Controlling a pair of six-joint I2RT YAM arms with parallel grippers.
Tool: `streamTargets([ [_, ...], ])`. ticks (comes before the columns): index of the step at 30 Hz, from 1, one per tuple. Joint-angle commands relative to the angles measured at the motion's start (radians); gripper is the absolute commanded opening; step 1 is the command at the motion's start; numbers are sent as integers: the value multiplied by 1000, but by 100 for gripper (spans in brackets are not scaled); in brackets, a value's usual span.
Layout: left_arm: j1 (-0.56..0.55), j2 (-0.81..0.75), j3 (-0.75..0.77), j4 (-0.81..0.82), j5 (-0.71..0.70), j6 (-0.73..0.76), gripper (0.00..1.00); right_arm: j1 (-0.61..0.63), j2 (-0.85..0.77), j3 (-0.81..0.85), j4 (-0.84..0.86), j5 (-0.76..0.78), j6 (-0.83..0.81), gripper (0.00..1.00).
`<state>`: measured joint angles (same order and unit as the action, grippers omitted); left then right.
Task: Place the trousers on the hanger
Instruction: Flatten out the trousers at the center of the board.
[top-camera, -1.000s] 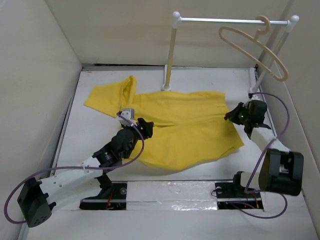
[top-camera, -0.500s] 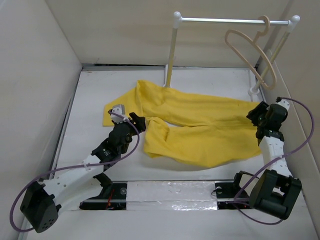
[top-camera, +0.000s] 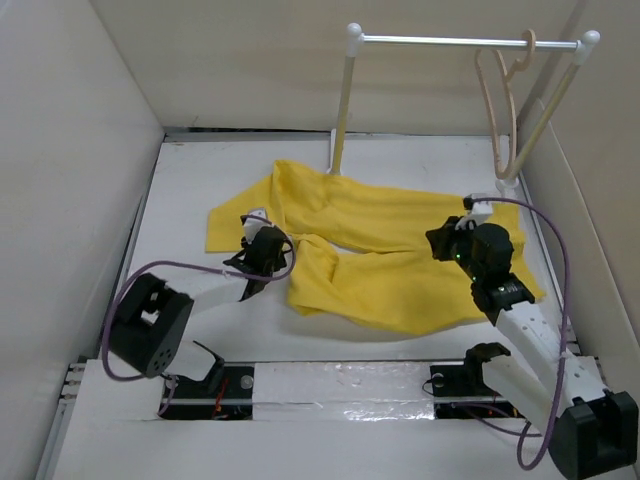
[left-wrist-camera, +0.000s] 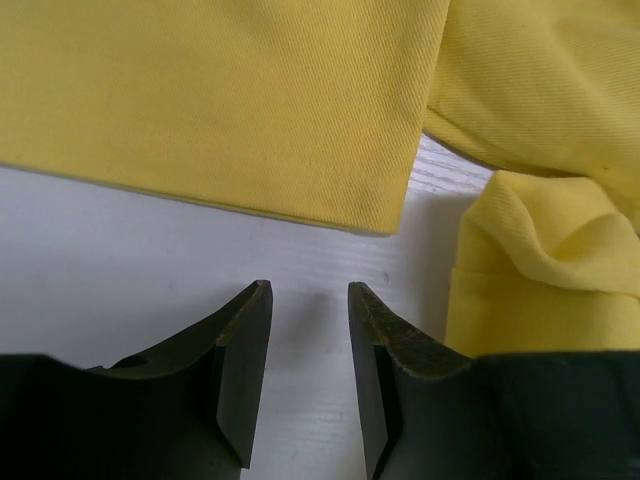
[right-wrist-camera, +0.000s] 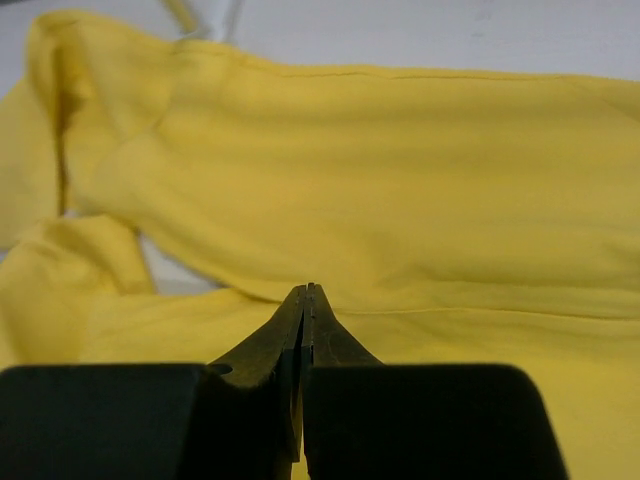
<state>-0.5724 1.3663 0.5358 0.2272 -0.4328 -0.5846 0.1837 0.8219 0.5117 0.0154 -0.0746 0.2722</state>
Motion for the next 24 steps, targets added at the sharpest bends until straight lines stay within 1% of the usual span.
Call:
streamTargets([
  [1,13,76,98,-5,40,31,34,124,-17,-4,81,38,-53,3],
  [2,13,82,101,9,55,35,38,195,-12,-6,87,47,-56,4],
  [4,13,76,105,17,60,42,40,264,8,-6,98,70,-77,7],
  [5,13,68,107,26,65,48,43,296,16,-4,98,105,-79,8],
  [6,13,60,108,27,69,52,45,353,25,-2,101,123,-82,9],
  [7,13,62,124,14,65,61,47,376,43,-7,116,156,-87,11],
  [9,13,97,156,-17,45,68,47,423,62,-9,133,170,-85,12],
  [11,13,138,220,-75,13,72,46,442,86,-6,146,179,-84,15],
  [13,13,200,269,-101,11,80,46,458,92,4,149,185,-87,19],
  [19,3,300,320,-138,-17,81,43,493,76,33,156,182,-102,23],
  [21,3,336,337,-169,-47,78,39,504,66,39,153,180,-103,24],
  [22,3,343,346,-180,-63,63,35,504,53,39,150,180,-105,24],
  [23,3,344,343,-189,-90,57,20,504,45,39,144,183,-105,24],
  [24,3,330,342,-195,-109,49,10,504,36,39,141,188,-105,24],
])
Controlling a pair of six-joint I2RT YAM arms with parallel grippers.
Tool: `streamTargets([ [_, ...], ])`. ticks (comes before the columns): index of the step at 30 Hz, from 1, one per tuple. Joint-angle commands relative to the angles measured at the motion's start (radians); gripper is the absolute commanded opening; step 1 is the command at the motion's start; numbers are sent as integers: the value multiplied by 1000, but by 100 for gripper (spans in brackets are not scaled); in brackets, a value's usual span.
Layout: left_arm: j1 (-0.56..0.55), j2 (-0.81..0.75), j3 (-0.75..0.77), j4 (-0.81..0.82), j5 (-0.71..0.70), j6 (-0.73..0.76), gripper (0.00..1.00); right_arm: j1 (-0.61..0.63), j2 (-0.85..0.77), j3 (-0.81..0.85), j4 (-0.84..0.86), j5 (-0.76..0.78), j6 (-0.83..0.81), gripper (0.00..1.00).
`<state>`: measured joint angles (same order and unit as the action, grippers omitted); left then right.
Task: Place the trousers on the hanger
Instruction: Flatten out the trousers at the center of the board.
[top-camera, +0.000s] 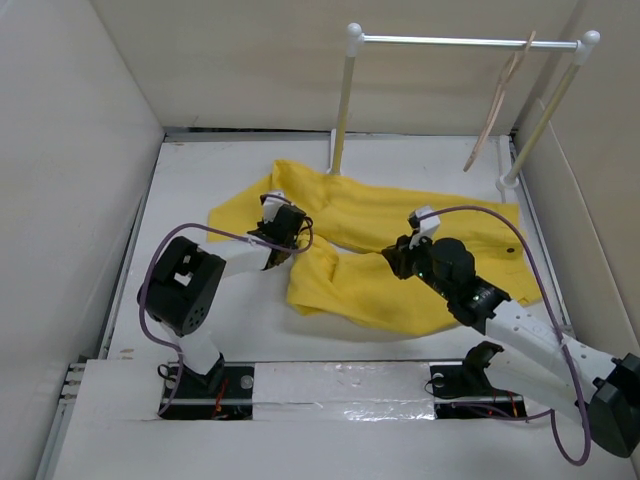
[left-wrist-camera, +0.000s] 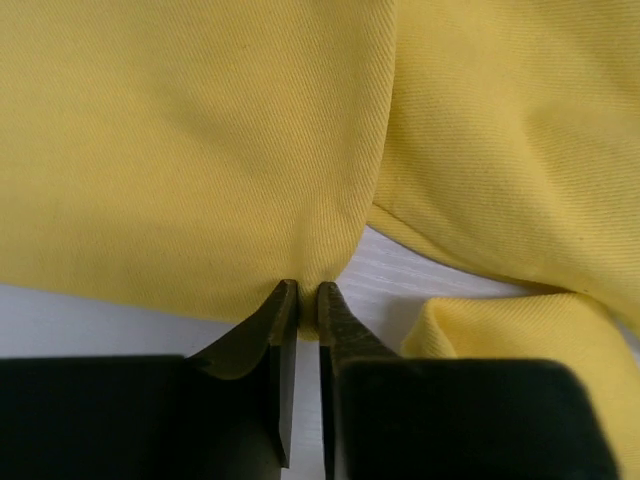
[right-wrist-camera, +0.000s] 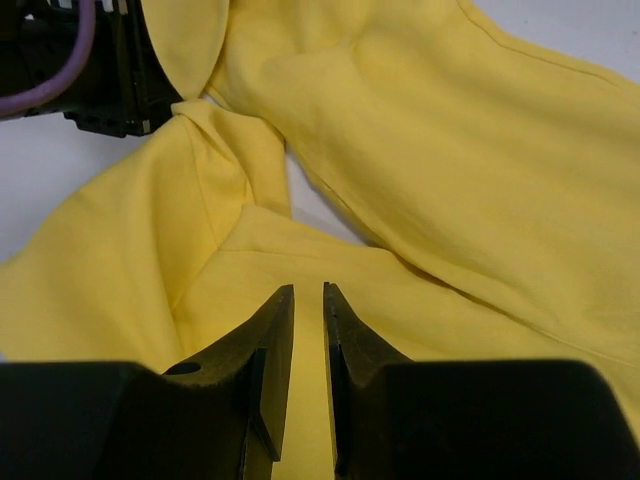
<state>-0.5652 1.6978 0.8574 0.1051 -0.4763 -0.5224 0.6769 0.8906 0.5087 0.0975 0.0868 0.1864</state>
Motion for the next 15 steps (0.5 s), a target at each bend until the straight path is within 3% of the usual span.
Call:
streamTargets([
  [1,-4,-15,14,-80,-82,-36,0,10,-50,44,53,34,-21,24],
  [9,-42,-421,17,-217,-240,-120,0,10,-125,42,13,19,-36,24],
  [15,-42,-734,64,-297,-203,-124,0,29,-136,73,-5,-1,-53,25],
])
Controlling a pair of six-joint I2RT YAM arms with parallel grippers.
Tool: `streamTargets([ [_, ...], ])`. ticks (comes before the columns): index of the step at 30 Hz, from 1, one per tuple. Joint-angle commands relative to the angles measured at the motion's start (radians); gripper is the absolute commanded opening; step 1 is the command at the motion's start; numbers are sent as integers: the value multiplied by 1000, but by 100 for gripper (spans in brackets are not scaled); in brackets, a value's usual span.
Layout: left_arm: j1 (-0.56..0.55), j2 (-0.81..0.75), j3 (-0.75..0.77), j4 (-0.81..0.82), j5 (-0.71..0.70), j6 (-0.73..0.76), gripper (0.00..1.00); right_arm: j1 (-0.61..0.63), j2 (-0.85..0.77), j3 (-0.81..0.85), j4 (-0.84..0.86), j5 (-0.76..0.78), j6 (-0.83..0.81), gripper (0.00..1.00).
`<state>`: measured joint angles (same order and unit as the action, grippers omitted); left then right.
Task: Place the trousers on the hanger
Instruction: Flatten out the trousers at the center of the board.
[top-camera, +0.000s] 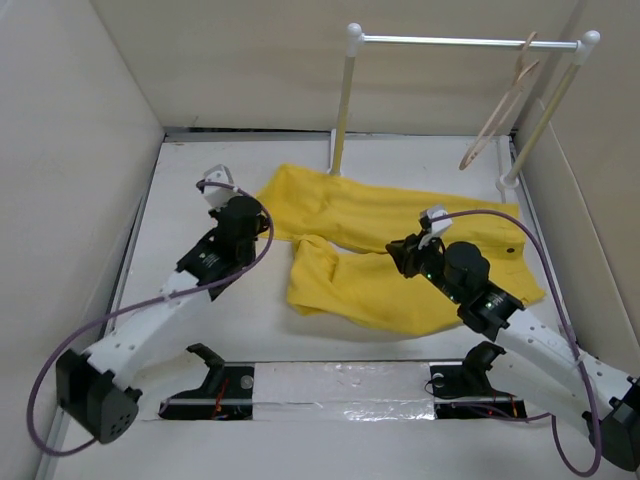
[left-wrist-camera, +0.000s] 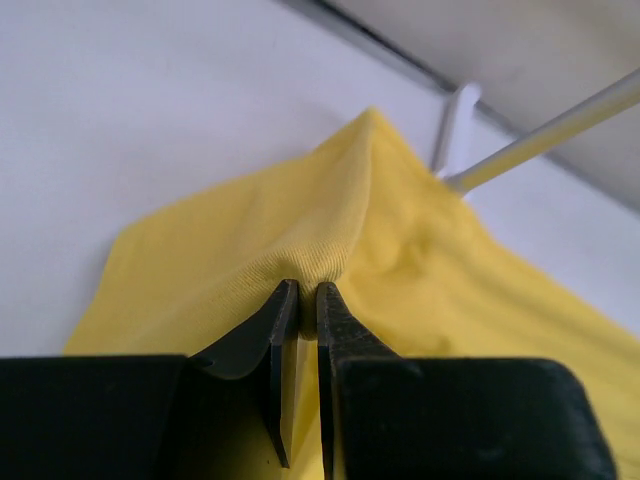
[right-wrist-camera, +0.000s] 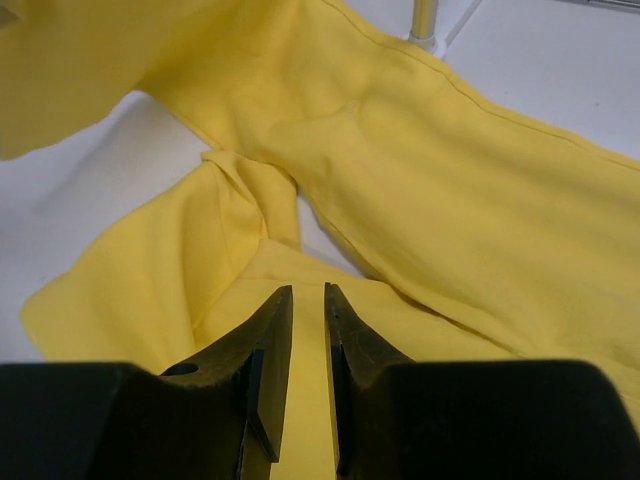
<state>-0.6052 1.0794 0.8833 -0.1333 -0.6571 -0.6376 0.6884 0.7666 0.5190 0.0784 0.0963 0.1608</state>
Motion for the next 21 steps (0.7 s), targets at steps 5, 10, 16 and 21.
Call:
streamTargets([
  [5,91,-128,213,-124,29,56,0,26,16,101,30,-44,-33,26],
  [10,341,11,304,-75,290,95,0,37,54,128,24,-66,-55,27],
  [16,498,240,437,-68,375,114,0,37,51,113,29,-63,-63,27],
  [21,588,491,682,-143,369,165,0,46,66,115,29,-78,-66,27],
])
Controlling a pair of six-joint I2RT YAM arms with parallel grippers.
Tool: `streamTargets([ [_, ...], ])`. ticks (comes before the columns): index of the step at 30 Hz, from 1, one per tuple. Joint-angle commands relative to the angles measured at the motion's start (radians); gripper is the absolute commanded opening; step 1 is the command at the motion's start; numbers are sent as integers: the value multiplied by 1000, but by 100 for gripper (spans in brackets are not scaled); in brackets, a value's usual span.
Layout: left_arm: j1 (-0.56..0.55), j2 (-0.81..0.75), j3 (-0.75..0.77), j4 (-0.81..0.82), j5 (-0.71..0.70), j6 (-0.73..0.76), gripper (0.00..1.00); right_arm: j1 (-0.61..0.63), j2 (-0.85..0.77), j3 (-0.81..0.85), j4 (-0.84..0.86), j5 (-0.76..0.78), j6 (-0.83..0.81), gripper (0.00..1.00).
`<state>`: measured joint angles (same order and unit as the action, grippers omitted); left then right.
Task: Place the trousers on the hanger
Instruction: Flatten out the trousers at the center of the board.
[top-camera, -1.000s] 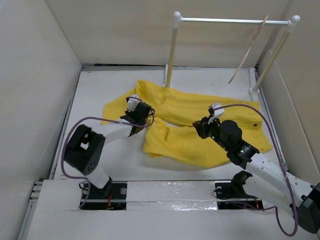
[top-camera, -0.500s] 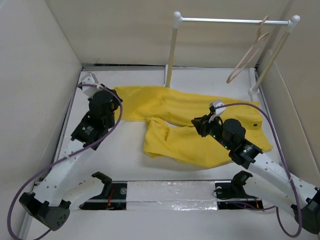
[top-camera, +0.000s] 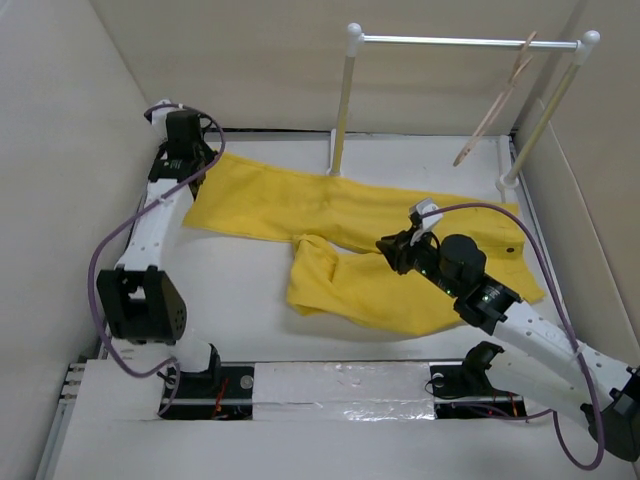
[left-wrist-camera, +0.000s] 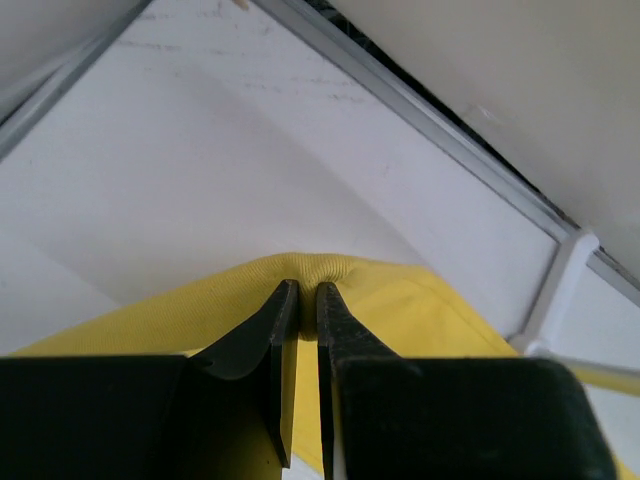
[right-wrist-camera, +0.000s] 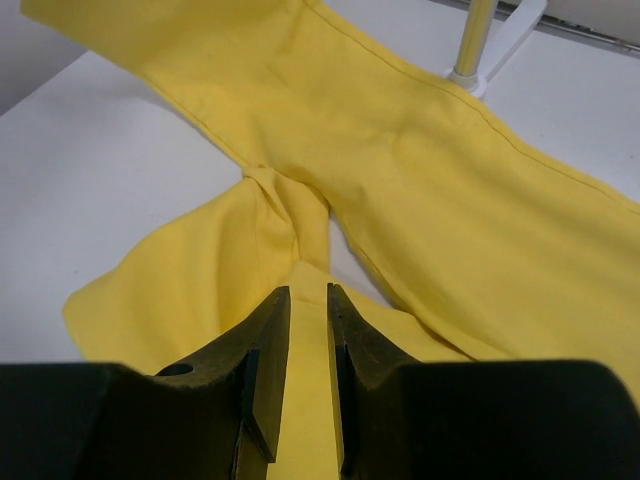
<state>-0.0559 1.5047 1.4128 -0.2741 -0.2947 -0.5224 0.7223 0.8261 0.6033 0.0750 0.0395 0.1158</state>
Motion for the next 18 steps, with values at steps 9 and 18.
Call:
streamTargets([
  [9,163,397,460,-158,-139,120,2,87,16,75,-29,-6,-31,25],
  [18,114,293,404,-68,20,112,72,317,288,232,-41,62,-87,3],
])
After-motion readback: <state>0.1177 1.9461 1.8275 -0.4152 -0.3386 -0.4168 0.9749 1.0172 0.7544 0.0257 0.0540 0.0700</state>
